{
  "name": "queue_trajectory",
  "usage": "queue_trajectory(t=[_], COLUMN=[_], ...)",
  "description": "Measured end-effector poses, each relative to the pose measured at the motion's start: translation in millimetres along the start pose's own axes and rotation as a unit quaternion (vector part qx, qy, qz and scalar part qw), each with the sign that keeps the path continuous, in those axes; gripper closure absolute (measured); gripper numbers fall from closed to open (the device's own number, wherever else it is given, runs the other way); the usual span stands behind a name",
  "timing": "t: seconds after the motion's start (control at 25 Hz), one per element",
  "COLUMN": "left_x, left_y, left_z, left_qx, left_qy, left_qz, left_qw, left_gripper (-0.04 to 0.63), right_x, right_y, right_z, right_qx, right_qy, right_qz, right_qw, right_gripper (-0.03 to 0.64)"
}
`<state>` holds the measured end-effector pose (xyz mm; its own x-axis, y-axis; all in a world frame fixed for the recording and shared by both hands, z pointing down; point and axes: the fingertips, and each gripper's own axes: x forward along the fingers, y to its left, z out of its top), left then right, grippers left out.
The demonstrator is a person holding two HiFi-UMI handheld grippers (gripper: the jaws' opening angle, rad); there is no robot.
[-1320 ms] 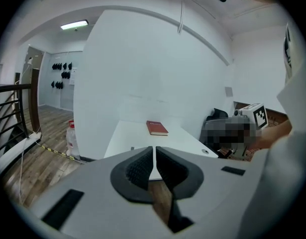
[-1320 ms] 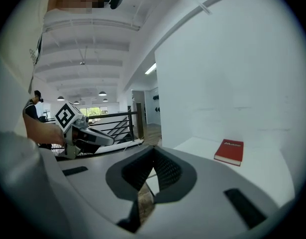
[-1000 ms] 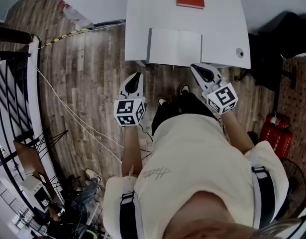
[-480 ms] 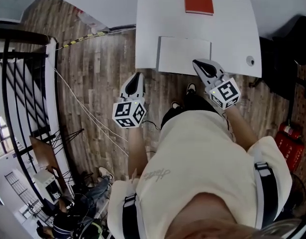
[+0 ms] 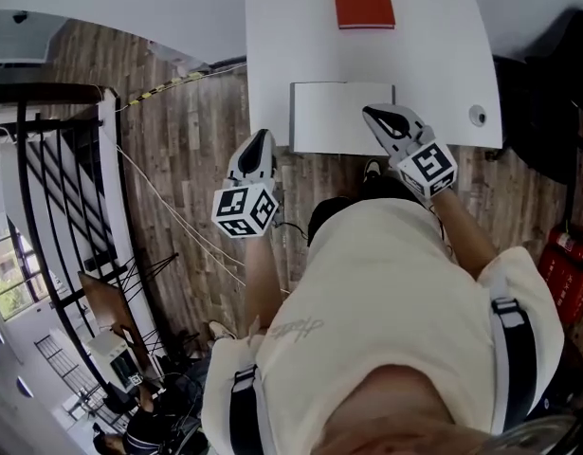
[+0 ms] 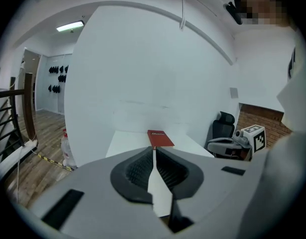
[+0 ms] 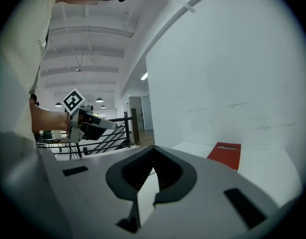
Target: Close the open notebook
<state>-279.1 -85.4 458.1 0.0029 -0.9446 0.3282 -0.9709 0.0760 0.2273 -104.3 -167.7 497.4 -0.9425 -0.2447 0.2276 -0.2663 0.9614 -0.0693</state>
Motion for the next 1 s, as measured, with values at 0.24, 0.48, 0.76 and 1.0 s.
queue_trajectory(t=[0.24,0.48,0.76,1.0], left_x=[15.0,10.6,9.8,11.2], left_y=[5.6,11.3,14.4,18.0], left_z=[7.1,-1.9,-15.0,-15.2], left_qx=[0.014,0.021,0.033,0.032], left_qy=[0.01,0.022,0.053,0.057], left_qz=[0.017,0.018,-0.031,-0.05], left_qw=[0.9997,0.9994,0.9976,0.9966], left_gripper=[0.563,0.563,0.563,0.561], right_x=[-9.1,-15.8,-5.8,3.4], right_y=[-23.8,-25.5,-2.3,13.2], right_z=[1.3,-11.6,1.1,16.7], right_qx=[-0.007,0.009,0.013,0.001], right_qy=[0.004,0.018,0.024,0.029], right_qz=[-0.01,-0.035,-0.045,-0.045], right_qw=[1.0,0.999,0.999,0.999], right_gripper=[0.609,0.609,0.609,0.609])
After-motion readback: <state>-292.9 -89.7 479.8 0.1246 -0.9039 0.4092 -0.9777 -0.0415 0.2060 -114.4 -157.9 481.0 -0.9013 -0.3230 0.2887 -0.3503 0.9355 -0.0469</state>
